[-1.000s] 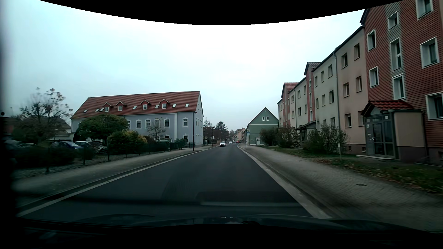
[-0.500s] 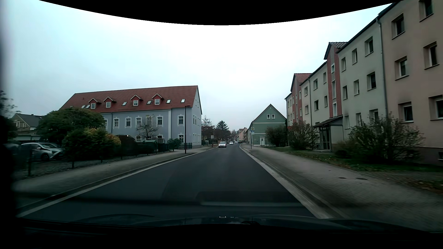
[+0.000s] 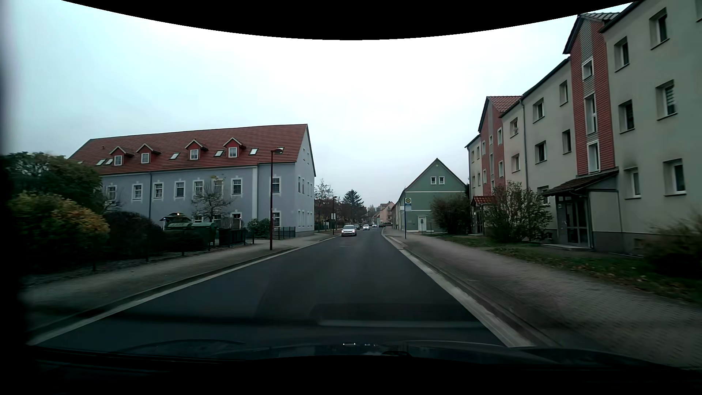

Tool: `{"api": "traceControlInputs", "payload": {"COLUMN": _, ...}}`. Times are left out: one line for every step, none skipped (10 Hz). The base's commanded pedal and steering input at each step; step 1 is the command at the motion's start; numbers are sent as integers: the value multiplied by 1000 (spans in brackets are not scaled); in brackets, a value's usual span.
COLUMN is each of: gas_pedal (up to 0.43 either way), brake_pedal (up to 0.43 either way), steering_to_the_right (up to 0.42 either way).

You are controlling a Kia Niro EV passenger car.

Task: Follow the waypoints while adhering to traffic rules and regulations

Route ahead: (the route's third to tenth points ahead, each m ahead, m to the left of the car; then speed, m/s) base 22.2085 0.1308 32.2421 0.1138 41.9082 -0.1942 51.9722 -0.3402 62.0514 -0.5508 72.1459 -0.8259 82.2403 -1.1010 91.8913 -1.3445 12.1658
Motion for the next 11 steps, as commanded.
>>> {"api": "traceControlInputs", "payload": {"gas_pedal": 138, "brake_pedal": 0, "steering_to_the_right": 1}}
{"api": "traceControlInputs", "payload": {"gas_pedal": 138, "brake_pedal": 0, "steering_to_the_right": 1}}
{"api": "traceControlInputs", "payload": {"gas_pedal": 138, "brake_pedal": 0, "steering_to_the_right": 1}}
{"api": "traceControlInputs", "payload": {"gas_pedal": 138, "brake_pedal": 0, "steering_to_the_right": 1}}
{"api": "traceControlInputs", "payload": {"gas_pedal": 138, "brake_pedal": 0, "steering_to_the_right": 1}}
{"api": "traceControlInputs", "payload": {"gas_pedal": 138, "brake_pedal": 0, "steering_to_the_right": 1}}
{"api": "traceControlInputs", "payload": {"gas_pedal": 138, "brake_pedal": 0, "steering_to_the_right": 1}}
{"api": "traceControlInputs", "payload": {"gas_pedal": 138, "brake_pedal": 0, "steering_to_the_right": 1}}
{"api": "traceControlInputs", "payload": {"gas_pedal": 138, "brake_pedal": 0, "steering_to_the_right": 1}}
{"api": "traceControlInputs", "payload": {"gas_pedal": 138, "brake_pedal": 0, "steering_to_the_right": 1}}
{"api": "traceControlInputs", "payload": {"gas_pedal": 138, "brake_pedal": 0, "steering_to_the_right": 1}}
